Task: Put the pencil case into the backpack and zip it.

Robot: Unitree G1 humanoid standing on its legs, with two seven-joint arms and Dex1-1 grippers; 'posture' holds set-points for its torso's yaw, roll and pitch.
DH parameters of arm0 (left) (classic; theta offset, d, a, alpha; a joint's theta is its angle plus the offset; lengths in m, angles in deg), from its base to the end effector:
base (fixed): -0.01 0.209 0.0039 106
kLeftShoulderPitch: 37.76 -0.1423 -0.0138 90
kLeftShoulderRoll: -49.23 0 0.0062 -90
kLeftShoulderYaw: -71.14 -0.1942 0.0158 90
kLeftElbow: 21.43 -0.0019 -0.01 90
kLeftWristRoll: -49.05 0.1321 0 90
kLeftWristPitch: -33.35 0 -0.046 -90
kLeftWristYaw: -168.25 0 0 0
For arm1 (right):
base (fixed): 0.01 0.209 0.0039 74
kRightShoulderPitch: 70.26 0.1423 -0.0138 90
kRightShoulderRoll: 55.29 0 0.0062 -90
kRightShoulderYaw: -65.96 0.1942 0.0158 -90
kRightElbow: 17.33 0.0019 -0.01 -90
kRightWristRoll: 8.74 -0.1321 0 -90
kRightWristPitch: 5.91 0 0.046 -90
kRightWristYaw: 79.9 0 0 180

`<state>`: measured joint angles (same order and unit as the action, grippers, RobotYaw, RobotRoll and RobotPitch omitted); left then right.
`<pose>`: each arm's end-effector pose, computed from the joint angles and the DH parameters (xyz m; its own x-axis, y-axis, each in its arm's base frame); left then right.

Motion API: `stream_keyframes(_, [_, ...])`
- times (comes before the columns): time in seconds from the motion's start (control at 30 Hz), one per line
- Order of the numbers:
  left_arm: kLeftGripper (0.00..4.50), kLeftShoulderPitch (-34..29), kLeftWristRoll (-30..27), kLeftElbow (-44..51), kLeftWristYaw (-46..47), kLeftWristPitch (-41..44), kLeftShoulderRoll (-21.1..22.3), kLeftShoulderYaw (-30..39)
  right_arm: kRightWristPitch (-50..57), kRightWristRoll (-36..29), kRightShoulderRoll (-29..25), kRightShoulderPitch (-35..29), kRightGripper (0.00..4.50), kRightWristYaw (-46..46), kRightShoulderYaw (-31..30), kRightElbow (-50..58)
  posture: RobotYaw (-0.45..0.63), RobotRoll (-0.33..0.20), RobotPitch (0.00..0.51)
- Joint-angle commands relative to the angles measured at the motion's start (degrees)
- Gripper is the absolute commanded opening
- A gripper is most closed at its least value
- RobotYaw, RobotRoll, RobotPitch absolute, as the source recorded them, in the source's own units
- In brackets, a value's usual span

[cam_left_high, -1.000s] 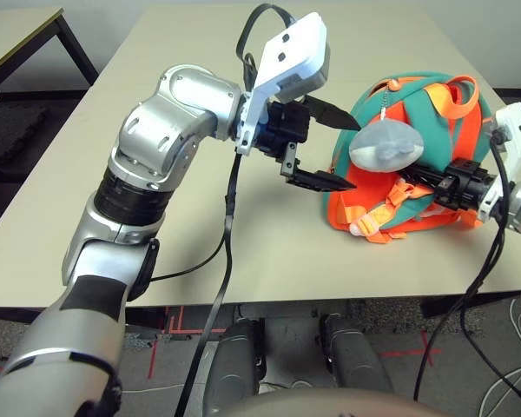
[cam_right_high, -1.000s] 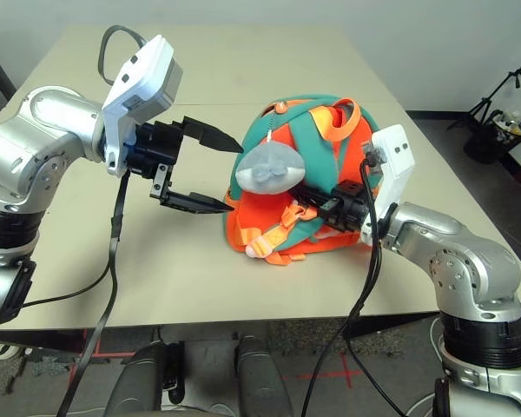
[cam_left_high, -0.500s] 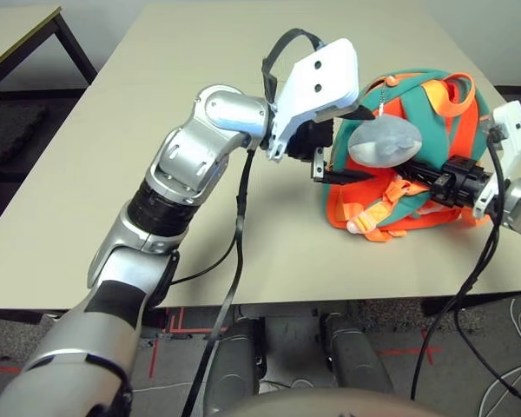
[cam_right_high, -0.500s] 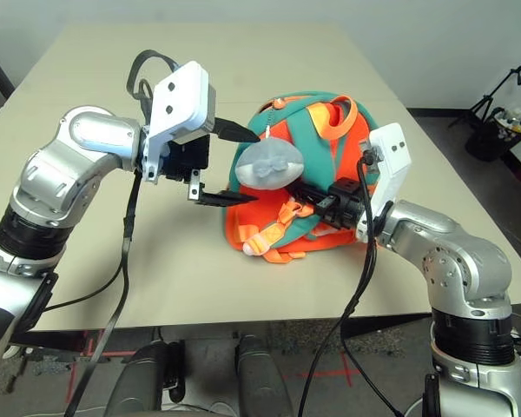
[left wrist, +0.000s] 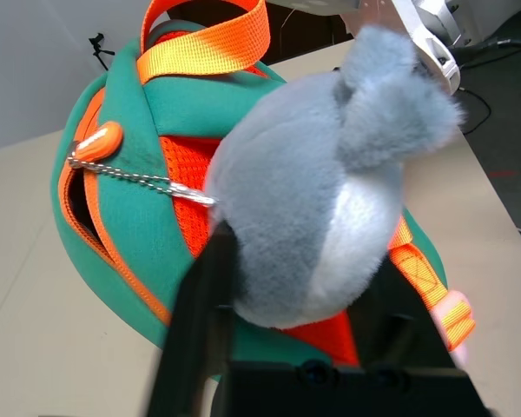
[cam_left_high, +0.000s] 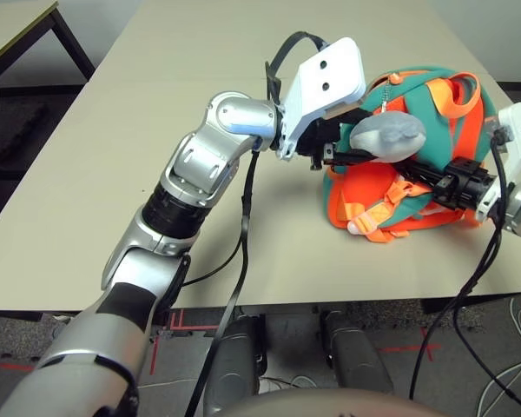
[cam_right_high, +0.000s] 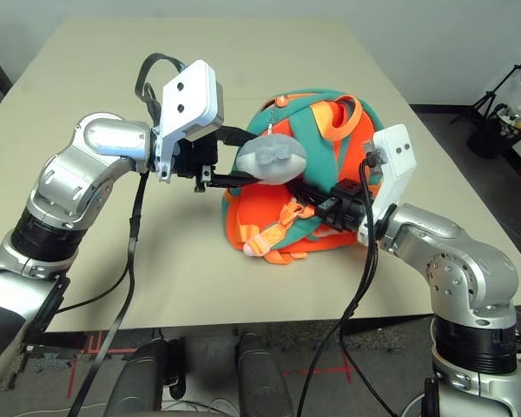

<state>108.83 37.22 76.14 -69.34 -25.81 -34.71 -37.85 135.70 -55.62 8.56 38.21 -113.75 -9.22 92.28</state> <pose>0.2888 0.0943 0.2636 0.2013 -0.9551 -0.2176 0.8348 0.0511 0.5481 0.2234 -0.2597 0.1881 0.7236 0.6747 -0.1454 -0.6701 0.7372 0.0863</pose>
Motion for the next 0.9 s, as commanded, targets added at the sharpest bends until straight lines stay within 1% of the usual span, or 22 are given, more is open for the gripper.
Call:
stream_keyframes(0.03, [0.71, -0.30, -2.95, 2.34, 0.34, 3.62, -0.49, 1.78, 0.83, 0.37, 0.55, -1.17, 0.19, 0.59, -0.23, -0.36, -0.08, 0.000, 0.164])
stream_keyframes(0.13, [0.16, 1.31, -7.37, 2.61, 1.78, 9.79, -0.83, 6.43, 0.66, 0.50, 0.62, -1.57, 0.19, 0.61, 0.05, -0.32, -0.08, 0.000, 0.159])
stream_keyframes(0.2, [0.12, 3.04, -9.14, 1.30, 2.07, 11.80, 0.33, 9.34, 0.56, 0.58, 0.70, -1.97, 0.19, 0.72, 0.33, -0.32, -0.08, 0.000, 0.156])
stream_keyframes(0.43, [0.12, 8.54, -18.01, -5.48, 7.01, 27.43, 4.61, 22.06, 0.09, 0.57, 1.01, -4.74, 0.19, 1.14, 1.65, 0.38, -0.08, 0.000, 0.146])
stream_keyframes(0.53, [0.12, 7.75, -20.12, -7.20, 10.36, 33.43, 6.45, 25.77, -0.18, 0.72, 1.06, -5.69, 0.19, 1.12, 2.03, 0.45, -0.08, 0.000, 0.146])
stream_keyframes(0.63, [0.12, 4.98, -22.77, -6.54, 13.05, 39.72, 7.72, 28.50, -0.31, 0.72, 0.97, -6.56, 0.19, 1.11, 2.57, 0.60, -0.09, 0.000, 0.142])
stream_keyframes(0.7, [0.12, 2.99, -25.18, -5.70, 15.34, 44.02, 7.00, 31.49, -0.32, 0.62, 0.96, -7.10, 0.19, 1.26, 3.00, 0.79, -0.09, 0.000, 0.141])
stream_keyframes(0.77, [0.12, 1.54, -27.26, -5.38, 18.49, 49.38, 5.18, 35.49, -0.41, 0.56, 0.95, -7.57, 0.19, 1.33, 3.29, 0.93, -0.10, 0.000, 0.139])
stream_keyframes(0.83, [0.12, 0.26, -28.80, -5.13, 21.01, 56.52, 3.14, 40.07, -0.56, 0.58, 0.96, -8.09, 0.19, 1.41, 3.59, 1.01, -0.10, 0.000, 0.137])
stream_keyframes(0.9, [0.12, -1.76, -31.74, -4.63, 21.68, 60.81, 2.90, 42.16, -0.67, 0.57, 1.02, -8.50, 0.19, 1.50, 3.83, 1.10, -0.10, 0.000, 0.136])
